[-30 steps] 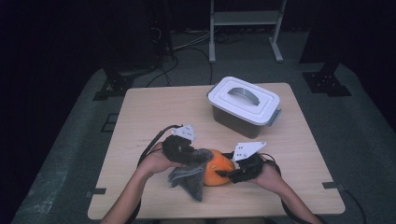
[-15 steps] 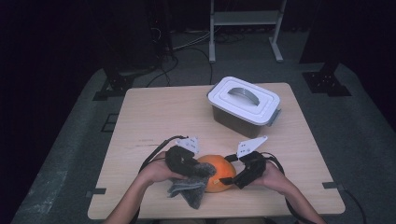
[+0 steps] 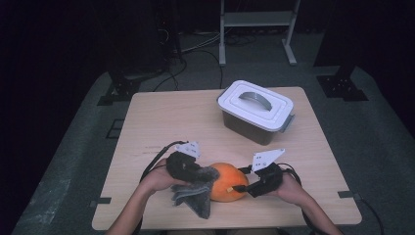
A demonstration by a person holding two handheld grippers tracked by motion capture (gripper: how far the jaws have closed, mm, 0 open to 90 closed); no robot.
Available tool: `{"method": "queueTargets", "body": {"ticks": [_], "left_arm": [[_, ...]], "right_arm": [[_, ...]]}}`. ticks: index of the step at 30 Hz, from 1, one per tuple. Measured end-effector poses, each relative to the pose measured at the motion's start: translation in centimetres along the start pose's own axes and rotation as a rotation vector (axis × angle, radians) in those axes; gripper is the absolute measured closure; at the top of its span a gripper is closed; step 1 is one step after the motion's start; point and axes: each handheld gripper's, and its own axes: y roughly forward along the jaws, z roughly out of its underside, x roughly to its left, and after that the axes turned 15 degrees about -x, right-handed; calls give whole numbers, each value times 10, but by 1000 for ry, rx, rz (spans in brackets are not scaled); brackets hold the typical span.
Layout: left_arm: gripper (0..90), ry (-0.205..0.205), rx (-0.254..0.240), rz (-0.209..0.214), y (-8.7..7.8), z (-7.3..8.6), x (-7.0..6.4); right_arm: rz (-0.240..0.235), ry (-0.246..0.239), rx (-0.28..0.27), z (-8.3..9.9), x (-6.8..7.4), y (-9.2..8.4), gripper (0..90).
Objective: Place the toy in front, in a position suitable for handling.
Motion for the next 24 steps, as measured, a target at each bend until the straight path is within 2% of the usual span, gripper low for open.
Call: {"method": "queueTargets", "body": {"ticks": [2,3,4,5,6,7,11,13,17,20,24], "left_arm": [[772,-8,-6,-5,-2,3,1],[772,-27,-29,3,-4,5,4],[772,-27,-29,3,-4,5,4],[772,-29,-38,-8,-4,3,6],[772,-29,-38,-8,-4,3,6],[772,-29,-42,-18,-4,2,7],[772,-11,-62,-10,-4,-7,5],[771,12,-40,-10,1,-8,4],[770,14,-24,-10,3,-3,4],[768,-9,-16,-27,1,8,8],[768,-65,-23,-39,-2,26,14]], "right_arm": [[9,-17,-4,0,1,-1,416],[21,-39,-13,-3,4,1,429],[21,-39,-13,-3,4,1,429],[53,-87,-17,-8,5,5,437],[53,-87,-17,-8,5,5,437],[76,-113,-13,-11,4,8,437],[70,-90,-25,-10,0,8,436],[57,-72,-24,-4,-3,4,436],[48,-45,-32,2,-6,-2,436],[47,-39,-28,6,-6,-7,435],[54,-23,-33,9,-8,-11,433]]}}
